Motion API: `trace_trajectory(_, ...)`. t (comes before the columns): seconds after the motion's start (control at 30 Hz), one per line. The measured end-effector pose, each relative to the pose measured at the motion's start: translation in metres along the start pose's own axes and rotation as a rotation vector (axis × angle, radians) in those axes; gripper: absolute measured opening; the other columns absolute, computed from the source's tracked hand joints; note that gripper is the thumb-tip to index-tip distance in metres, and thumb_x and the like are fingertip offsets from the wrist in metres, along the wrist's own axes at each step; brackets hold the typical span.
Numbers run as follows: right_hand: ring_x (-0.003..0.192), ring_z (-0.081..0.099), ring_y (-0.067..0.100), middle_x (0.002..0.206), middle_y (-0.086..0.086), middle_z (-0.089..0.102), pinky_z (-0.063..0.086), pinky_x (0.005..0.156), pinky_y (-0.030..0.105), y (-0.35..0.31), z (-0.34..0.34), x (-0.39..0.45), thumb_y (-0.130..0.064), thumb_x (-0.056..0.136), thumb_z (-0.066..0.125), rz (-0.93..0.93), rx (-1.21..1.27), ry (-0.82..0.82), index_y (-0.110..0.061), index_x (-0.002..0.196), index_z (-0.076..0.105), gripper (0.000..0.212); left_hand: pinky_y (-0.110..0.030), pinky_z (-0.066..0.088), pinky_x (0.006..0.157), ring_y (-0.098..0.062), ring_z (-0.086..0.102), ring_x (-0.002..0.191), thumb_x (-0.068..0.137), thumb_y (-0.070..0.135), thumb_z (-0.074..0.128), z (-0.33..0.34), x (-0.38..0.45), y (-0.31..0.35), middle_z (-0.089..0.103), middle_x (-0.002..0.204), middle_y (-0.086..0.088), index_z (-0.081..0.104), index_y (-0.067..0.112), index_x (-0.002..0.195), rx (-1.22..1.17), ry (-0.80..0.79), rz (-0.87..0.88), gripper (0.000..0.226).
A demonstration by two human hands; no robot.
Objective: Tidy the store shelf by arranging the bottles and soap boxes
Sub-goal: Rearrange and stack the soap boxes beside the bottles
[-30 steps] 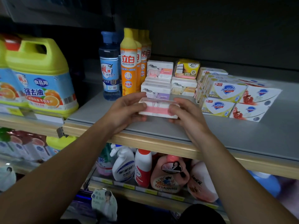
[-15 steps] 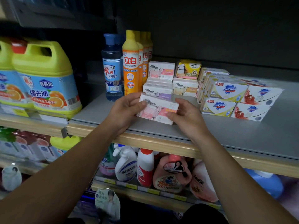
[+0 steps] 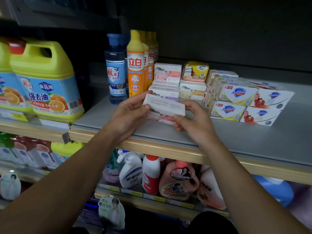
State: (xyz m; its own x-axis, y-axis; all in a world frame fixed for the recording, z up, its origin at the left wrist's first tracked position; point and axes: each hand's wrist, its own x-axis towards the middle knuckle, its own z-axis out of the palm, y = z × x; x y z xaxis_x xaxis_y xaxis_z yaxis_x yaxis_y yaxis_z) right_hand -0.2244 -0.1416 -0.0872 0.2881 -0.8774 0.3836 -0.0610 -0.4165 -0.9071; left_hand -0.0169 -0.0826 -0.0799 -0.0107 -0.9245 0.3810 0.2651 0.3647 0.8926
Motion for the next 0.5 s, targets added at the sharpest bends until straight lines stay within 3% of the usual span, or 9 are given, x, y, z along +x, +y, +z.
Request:
trace_trajectory(0.1,0.071,0.067,0.006,0.1,-0.02,0.067,0.056,0.066,0.026,-0.002,-0.003,0.0,-0.013,0.087,0.071,-0.043,-0.08,0.084,-0.033,0.11,0.064,0.031,-0.044,0.049,0.1,-0.027,0.061,0.118,0.094,0.005,0.053,0.003,0.002,-0.003,0.067,0.124,-0.011,0.059,0.007,0.126,0.145,0.071,-0.011,0.033)
trace_trajectory(0.2,0.074,0.063,-0.009,0.089,-0.029,0.066,0.051,0.068,0.015,-0.002,-0.004,0.0,-0.017,0.087,0.07,-0.028,-0.15,0.129,-0.038,0.105,0.061,0.03,-0.031,0.051,0.097,-0.015,0.064,0.113,0.097,0.004,0.052,0.009,0.006,-0.005,0.069,0.121,-0.005,0.062,0.008,0.124,0.416,0.091,-0.023,0.029)
trace_trajectory(0.3,0.089,0.063,-0.003,0.102,-0.017,0.066,0.054,0.083,0.027,-0.002,-0.002,0.003,-0.017,0.084,0.071,0.03,-0.186,0.149,-0.031,0.108,0.062,0.029,-0.018,0.051,0.091,-0.008,0.064,0.11,0.099,0.007,0.05,0.015,0.008,-0.003,0.067,0.124,-0.004,0.06,0.005,0.128,0.527,0.116,-0.048,0.031)
trace_trajectory(0.4,0.108,0.057,0.01,0.121,-0.007,0.057,0.048,0.093,0.025,-0.007,0.0,0.006,-0.02,0.078,0.074,-0.044,-0.419,0.098,-0.023,0.122,0.061,0.045,-0.028,0.051,0.098,-0.01,0.064,0.111,0.099,0.013,0.053,0.015,0.011,-0.001,0.067,0.124,-0.001,0.061,0.01,0.128,0.595,0.131,-0.084,0.031)
trace_trajectory(0.5,0.121,0.047,0.021,0.129,-0.003,0.056,0.027,0.093,0.017,-0.015,0.002,0.013,-0.029,0.08,0.072,-0.168,-0.759,-0.031,-0.021,0.129,0.058,0.051,-0.038,0.051,0.098,-0.009,0.062,0.109,0.092,0.029,0.063,0.0,0.014,0.004,0.066,0.122,0.007,0.061,0.021,0.127,0.869,0.133,-0.119,0.036)
